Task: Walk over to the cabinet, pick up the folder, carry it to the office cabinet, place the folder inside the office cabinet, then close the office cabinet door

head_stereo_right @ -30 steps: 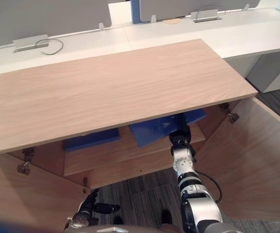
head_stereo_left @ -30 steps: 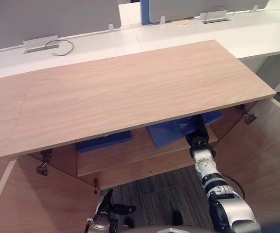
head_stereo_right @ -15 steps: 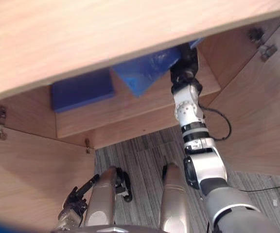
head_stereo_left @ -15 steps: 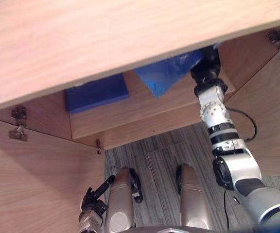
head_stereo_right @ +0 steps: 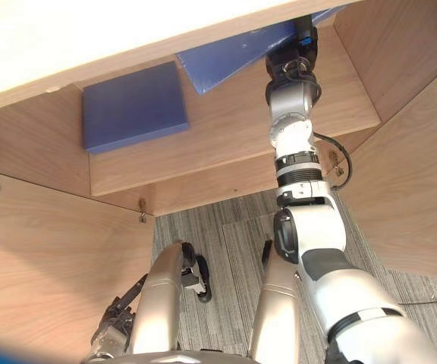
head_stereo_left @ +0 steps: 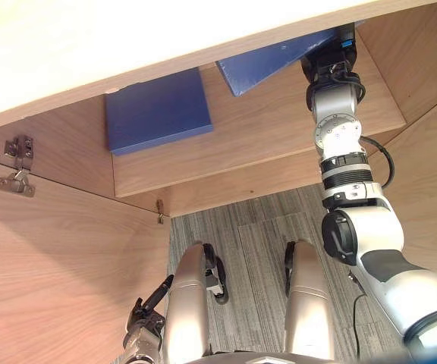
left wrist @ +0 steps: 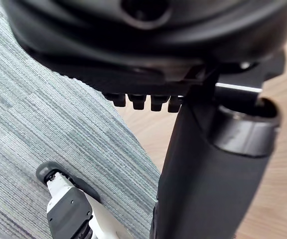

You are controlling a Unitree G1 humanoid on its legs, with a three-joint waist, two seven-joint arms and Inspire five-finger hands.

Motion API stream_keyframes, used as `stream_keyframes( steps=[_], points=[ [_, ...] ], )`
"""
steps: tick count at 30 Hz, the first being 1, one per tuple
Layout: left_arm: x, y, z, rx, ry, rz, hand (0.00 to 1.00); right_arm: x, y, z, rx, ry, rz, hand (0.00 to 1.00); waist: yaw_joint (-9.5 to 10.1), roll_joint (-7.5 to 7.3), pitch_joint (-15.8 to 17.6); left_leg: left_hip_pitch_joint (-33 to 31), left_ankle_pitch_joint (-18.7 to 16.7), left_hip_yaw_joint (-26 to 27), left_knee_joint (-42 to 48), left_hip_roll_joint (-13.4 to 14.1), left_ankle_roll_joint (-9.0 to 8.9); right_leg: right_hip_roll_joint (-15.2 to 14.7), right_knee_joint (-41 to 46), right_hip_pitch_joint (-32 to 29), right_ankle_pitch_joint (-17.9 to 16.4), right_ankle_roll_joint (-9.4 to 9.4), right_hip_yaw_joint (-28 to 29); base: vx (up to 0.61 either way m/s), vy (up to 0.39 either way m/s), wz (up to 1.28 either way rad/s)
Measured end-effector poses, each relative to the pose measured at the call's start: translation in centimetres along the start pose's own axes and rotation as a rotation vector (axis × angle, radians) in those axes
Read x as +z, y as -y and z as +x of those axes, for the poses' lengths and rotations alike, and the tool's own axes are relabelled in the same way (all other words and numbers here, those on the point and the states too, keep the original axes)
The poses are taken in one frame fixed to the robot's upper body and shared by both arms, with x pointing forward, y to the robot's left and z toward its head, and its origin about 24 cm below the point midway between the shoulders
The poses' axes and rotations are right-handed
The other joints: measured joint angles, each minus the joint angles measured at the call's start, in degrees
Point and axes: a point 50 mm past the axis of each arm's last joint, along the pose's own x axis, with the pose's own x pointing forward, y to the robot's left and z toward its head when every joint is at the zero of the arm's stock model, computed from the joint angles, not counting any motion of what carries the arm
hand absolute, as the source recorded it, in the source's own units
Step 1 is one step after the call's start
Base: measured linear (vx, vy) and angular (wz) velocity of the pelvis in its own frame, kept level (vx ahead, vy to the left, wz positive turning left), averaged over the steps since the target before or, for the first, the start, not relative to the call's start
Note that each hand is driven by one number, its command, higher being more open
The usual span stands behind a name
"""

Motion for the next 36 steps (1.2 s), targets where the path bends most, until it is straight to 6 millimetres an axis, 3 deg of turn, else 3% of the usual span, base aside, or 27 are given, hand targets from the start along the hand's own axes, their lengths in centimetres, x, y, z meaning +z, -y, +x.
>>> stream_keyframes(
  steps=[2,3,15,36],
  points=[
    [0.0,0.1,0.0,-0.001,0.002,0.000,1.00,-0.4,-0.1,0.2,-0.035,-0.012,0.030,0.00,0.04,0.06,0.0,0.0,0.0,-0.2,0.1,-0.1,-0.01,-0.2,0.3,0.0,-0.2,-0.28,-0.2,0.06,-0.003,0.06],
    [0.0,0.1,0.0,0.000,0.001,0.000,1.00,-0.5,-0.1,0.2,-0.043,-0.017,0.033,1.00,0.03,0.09,-0.1,-0.1,0.0,-0.3,0.1,-0.1,-0.02,-0.3,0.3,0.0,-0.2,-0.33,-0.3,0.07,-0.004,0.05],
    [-0.3,1.4,-0.2,-0.010,0.004,0.001,1.00,-3.5,0.0,0.0,-0.163,-0.113,0.075,1.00,0.91,2.33,-1.4,-0.1,-0.2,-1.7,0.8,-0.5,-0.33,-1.7,1.3,1.1,-1.3,-1.31,-2.5,0.05,0.000,0.07],
    [-0.3,1.4,-0.2,-0.010,-0.006,-0.002,1.00,-2.8,3.2,0.5,-0.281,-0.165,-0.092,1.00,0.94,2.44,-1.9,-3.9,-0.8,-2.5,4.0,-0.9,-0.16,-2.4,4.5,-2.1,-2.2,-1.43,-2.4,0.03,0.006,0.02]
  ],
)
